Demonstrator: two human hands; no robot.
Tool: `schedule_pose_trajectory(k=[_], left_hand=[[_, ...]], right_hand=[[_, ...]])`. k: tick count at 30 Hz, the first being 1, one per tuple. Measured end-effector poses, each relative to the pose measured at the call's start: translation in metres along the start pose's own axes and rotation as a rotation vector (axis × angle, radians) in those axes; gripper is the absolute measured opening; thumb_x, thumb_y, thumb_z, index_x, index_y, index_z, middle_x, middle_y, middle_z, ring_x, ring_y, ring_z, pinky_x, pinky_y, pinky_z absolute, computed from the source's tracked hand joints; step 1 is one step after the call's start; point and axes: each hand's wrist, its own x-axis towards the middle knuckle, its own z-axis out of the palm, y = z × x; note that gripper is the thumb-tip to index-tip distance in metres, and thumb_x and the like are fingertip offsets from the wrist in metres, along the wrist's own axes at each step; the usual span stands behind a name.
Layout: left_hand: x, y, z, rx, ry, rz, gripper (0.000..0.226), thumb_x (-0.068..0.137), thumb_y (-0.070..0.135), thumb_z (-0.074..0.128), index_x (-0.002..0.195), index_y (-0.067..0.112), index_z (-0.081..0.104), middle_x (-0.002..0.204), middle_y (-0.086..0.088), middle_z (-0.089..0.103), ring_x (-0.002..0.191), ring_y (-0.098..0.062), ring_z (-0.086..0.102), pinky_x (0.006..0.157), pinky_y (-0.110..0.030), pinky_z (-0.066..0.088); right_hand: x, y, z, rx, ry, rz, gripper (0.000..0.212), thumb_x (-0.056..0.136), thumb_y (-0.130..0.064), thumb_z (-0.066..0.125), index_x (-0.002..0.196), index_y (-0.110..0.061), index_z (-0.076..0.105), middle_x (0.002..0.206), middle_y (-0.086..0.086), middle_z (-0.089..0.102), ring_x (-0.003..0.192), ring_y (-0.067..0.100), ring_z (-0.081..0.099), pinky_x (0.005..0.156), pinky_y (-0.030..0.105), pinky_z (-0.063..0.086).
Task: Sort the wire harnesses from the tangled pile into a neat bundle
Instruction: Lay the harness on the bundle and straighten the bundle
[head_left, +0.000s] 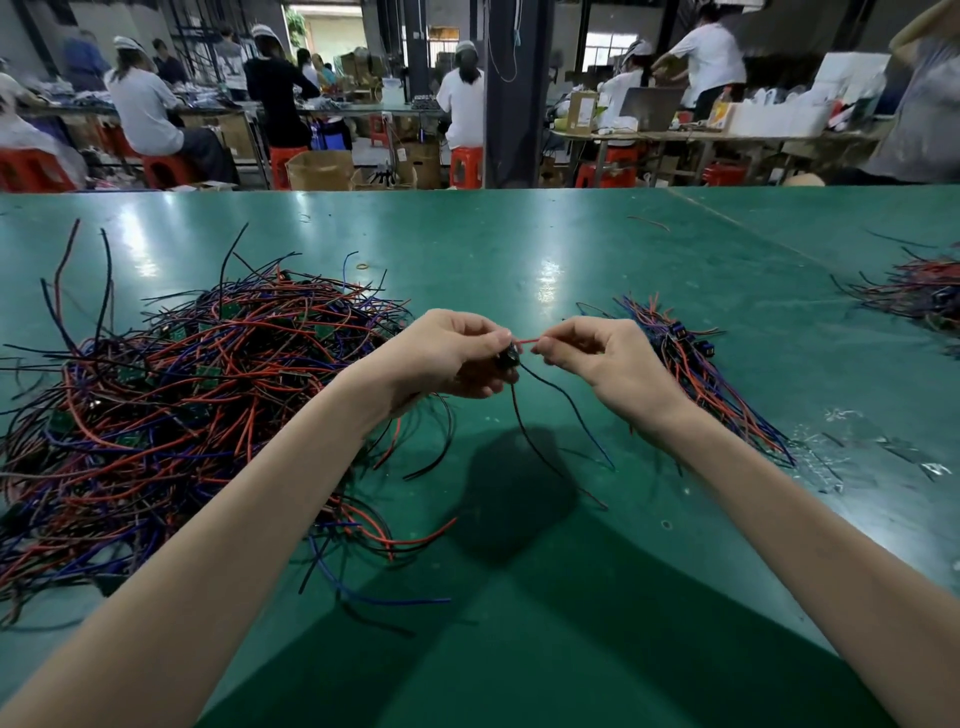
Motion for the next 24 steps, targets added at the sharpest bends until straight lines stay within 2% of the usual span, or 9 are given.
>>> schedule_pose_trajectory(k=[2,4,6,11,13,15,18,21,24], left_hand=[[-0.002,-0.003,0.001,0.130,-0.092,-0.003,0.014,0.094,0.017,0.055,0.088,0.008,0.064,0.071,-0.004,0.071,0.054,-0.007,0.061,0.049,-0.013,0.045],[-0.004,-0.007,0.004,0.220,-0.158,-0.019,0.014,0.093,0.018,0.057,0.087,0.009,0.065,0.073,-0.003,0.072,0.054,-0.006,0.060,0.048,-0.013,0.041],[-0.003,-0.011,0.009,0.248,-0.187,-0.041,0.013,0.093,0.018,0.058,0.085,0.009,0.065,0.074,-0.002,0.072,0.054,-0.005,0.058,0.048,-0.013,0.042],[-0.001,-0.023,0.013,0.153,-0.188,-0.106,0.010,0.090,0.013,0.062,0.081,0.009,0.065,0.076,0.000,0.070,0.054,-0.006,0.056,0.052,-0.014,0.047],[0.000,-0.025,0.013,0.088,-0.187,-0.155,0.011,0.090,0.012,0.062,0.078,0.012,0.064,0.079,-0.001,0.068,0.053,-0.004,0.057,0.050,-0.013,0.046],[0.002,-0.026,0.014,0.005,-0.161,-0.179,0.015,0.089,0.010,0.063,0.075,0.015,0.059,0.079,-0.003,0.065,0.052,-0.004,0.056,0.049,-0.014,0.046],[0.003,-0.023,0.012,-0.125,-0.142,-0.176,0.011,0.089,0.010,0.061,0.080,0.015,0.058,0.070,0.004,0.067,0.050,-0.003,0.055,0.048,-0.013,0.045],[0.005,-0.019,0.007,-0.273,-0.113,-0.178,0.010,0.091,0.005,0.055,0.089,0.014,0.058,0.065,0.000,0.066,0.045,-0.005,0.051,0.045,-0.011,0.043],[0.006,-0.020,0.005,-0.317,-0.103,-0.180,0.013,0.091,0.001,0.051,0.088,0.012,0.057,0.060,-0.001,0.062,0.047,-0.006,0.049,0.046,-0.011,0.044]], right_hand=[[0.001,0.003,-0.006,-0.201,0.003,-0.079,0.002,0.083,-0.015,0.071,0.085,-0.016,0.071,0.082,0.004,0.067,0.076,0.012,0.054,0.075,0.018,0.042],[0.001,0.006,-0.008,-0.369,0.003,-0.134,0.004,0.081,-0.021,0.073,0.084,-0.020,0.073,0.086,0.000,0.066,0.086,0.015,0.054,0.087,0.032,0.043],[-0.001,0.007,-0.006,-0.491,0.027,-0.198,0.006,0.079,-0.029,0.074,0.083,-0.025,0.074,0.085,-0.008,0.063,0.092,0.016,0.050,0.092,0.044,0.037],[-0.006,0.012,0.002,-0.730,0.151,-0.346,0.017,0.077,-0.045,0.070,0.085,-0.030,0.073,0.096,-0.012,0.063,0.106,0.018,0.048,0.101,0.044,0.017],[-0.008,0.014,0.005,-0.823,0.180,-0.382,0.020,0.077,-0.044,0.070,0.091,-0.030,0.073,0.103,-0.008,0.063,0.113,0.023,0.048,0.107,0.051,0.012],[-0.009,0.016,0.009,-0.857,0.240,-0.406,0.023,0.078,-0.041,0.070,0.097,-0.027,0.071,0.107,-0.004,0.062,0.115,0.025,0.048,0.106,0.051,0.013],[-0.010,0.012,0.015,-0.671,0.352,-0.382,0.020,0.082,-0.031,0.070,0.095,-0.017,0.066,0.099,0.003,0.057,0.099,0.021,0.048,0.091,0.037,0.029],[-0.013,0.004,0.025,-0.255,0.226,-0.223,0.018,0.084,-0.023,0.070,0.089,-0.012,0.057,0.084,0.006,0.054,0.072,0.016,0.049,0.070,0.022,0.039],[-0.016,0.001,0.032,0.003,0.091,-0.014,0.017,0.085,-0.021,0.070,0.086,-0.013,0.055,0.076,0.008,0.061,0.066,0.018,0.056,0.062,0.028,0.049]])
